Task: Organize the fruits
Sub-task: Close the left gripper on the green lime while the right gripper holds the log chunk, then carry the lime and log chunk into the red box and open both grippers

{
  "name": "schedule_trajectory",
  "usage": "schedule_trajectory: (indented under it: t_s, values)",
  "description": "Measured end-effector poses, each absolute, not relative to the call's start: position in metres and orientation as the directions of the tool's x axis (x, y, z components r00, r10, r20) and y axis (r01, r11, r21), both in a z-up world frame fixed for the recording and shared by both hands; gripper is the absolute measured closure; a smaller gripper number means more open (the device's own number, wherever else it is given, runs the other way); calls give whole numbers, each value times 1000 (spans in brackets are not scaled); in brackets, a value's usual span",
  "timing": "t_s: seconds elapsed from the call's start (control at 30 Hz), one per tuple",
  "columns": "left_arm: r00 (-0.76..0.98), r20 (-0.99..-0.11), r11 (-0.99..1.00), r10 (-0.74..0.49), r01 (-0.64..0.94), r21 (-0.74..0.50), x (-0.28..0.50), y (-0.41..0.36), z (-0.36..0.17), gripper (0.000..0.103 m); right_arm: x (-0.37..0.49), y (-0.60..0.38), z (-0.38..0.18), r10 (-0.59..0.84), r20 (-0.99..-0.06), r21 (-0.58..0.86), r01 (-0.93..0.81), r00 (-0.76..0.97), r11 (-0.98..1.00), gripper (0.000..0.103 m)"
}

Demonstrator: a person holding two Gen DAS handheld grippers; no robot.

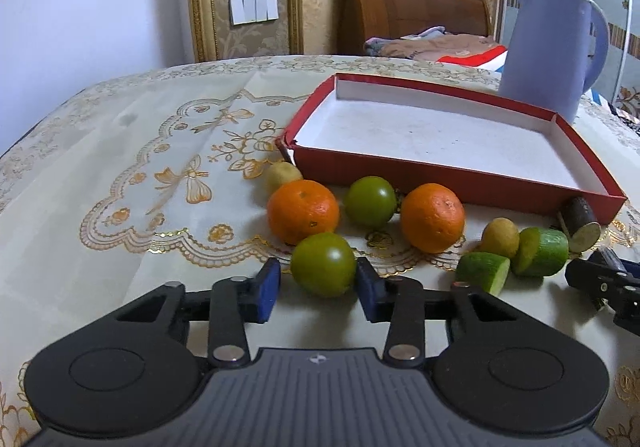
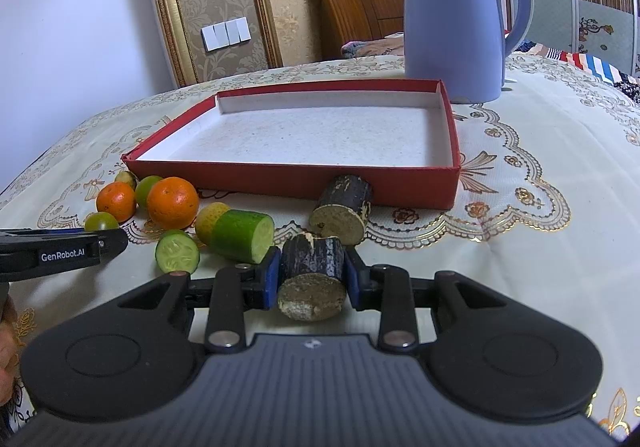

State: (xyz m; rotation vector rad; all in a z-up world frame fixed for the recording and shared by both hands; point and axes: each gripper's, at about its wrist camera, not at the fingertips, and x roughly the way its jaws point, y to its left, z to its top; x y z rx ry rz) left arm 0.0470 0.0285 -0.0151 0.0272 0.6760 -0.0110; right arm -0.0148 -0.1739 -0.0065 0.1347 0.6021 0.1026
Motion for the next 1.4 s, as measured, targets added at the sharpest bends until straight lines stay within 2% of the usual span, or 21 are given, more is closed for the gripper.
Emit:
schedule_trajectory:
  t_s: [0.03,0.43,0.73,1.0,1.4]
  values:
    - [781,-625,999,-6,24,21,47,28,-15,70,-15,-174,-7,136,-557,157,-57,819,986,72]
    - [789,-614,999,-28,43,9,40,30,-16,70,-18,-171,-5,136,-541,143,-69,830,987,72]
    - [821,-571,999,-17,36,22,25,30,-11,70,-25,-170,0,121,-503,126,-66,856,990,72]
    - [845,-534,999,-18,42,33,18,26,-1,70,-31,-163,12,70,-461,39,-59,885,997,72]
    - [845,-532,995,-55,92,45,47,4,20,70,-9,-158,48,5,-394,-77,-38,919,996,72]
